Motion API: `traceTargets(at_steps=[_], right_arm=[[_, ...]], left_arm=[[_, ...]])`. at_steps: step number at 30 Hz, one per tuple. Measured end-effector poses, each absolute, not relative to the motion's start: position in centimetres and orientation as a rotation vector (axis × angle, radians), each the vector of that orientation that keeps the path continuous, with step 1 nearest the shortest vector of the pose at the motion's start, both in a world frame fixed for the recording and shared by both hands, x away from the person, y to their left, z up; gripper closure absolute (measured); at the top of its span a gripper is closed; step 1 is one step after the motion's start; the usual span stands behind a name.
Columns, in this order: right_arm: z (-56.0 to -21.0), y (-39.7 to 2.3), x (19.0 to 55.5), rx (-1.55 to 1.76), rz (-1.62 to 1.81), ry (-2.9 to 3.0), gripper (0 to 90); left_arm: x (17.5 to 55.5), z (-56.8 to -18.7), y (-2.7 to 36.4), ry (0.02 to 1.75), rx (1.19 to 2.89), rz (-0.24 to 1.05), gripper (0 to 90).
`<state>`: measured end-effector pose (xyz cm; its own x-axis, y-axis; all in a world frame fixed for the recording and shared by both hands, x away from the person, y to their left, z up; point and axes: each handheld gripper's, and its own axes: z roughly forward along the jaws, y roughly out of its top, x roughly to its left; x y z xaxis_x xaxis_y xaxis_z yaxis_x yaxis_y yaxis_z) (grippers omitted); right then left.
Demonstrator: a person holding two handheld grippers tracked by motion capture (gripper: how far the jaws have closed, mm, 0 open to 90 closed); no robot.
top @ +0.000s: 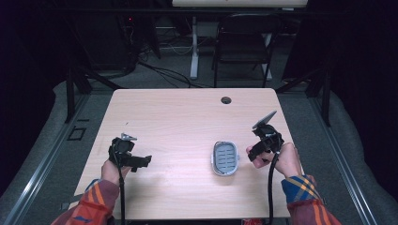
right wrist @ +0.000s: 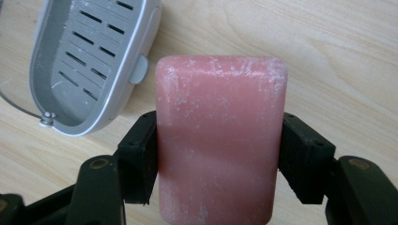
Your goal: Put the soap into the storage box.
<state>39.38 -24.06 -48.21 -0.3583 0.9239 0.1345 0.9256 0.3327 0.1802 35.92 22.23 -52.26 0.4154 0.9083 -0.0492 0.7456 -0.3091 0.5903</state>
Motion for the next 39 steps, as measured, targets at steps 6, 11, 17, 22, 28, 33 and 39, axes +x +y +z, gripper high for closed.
traceTargets(at_steps=[6,11,17,22,28,33,39], right_arm=[[-47.8,-23.4,39.5,-1.749,-0.341,-2.574,36.9],[-47.7,-22.8,39.6,-1.739,-0.353,-2.588,36.9],[-47.3,-22.4,39.8,-1.721,-0.341,-2.599,36.9],[-46.9,-22.1,39.9,-1.697,-0.326,-2.612,37.0],[-46.8,-21.6,40.1,-1.688,-0.319,-2.625,36.9],[-46.7,-21.1,40.3,-1.674,-0.323,-2.636,36.9],[-46.4,-20.5,40.4,-1.663,-0.315,-2.645,36.9]], left_arm=[[35.9,-52.2,22.3,1.396,2.143,0.395,0.2],[35.9,-52.3,22.3,1.397,2.139,0.395,0.2],[35.9,-52.4,22.2,1.399,2.136,0.396,0.2],[35.9,-52.4,22.2,1.397,2.139,0.395,0.2],[35.9,-52.4,22.2,1.398,2.142,0.393,0.2],[35.9,-52.4,22.1,1.396,2.151,0.395,0.2],[35.9,-52.3,22.1,1.396,2.152,0.402,0.2]])
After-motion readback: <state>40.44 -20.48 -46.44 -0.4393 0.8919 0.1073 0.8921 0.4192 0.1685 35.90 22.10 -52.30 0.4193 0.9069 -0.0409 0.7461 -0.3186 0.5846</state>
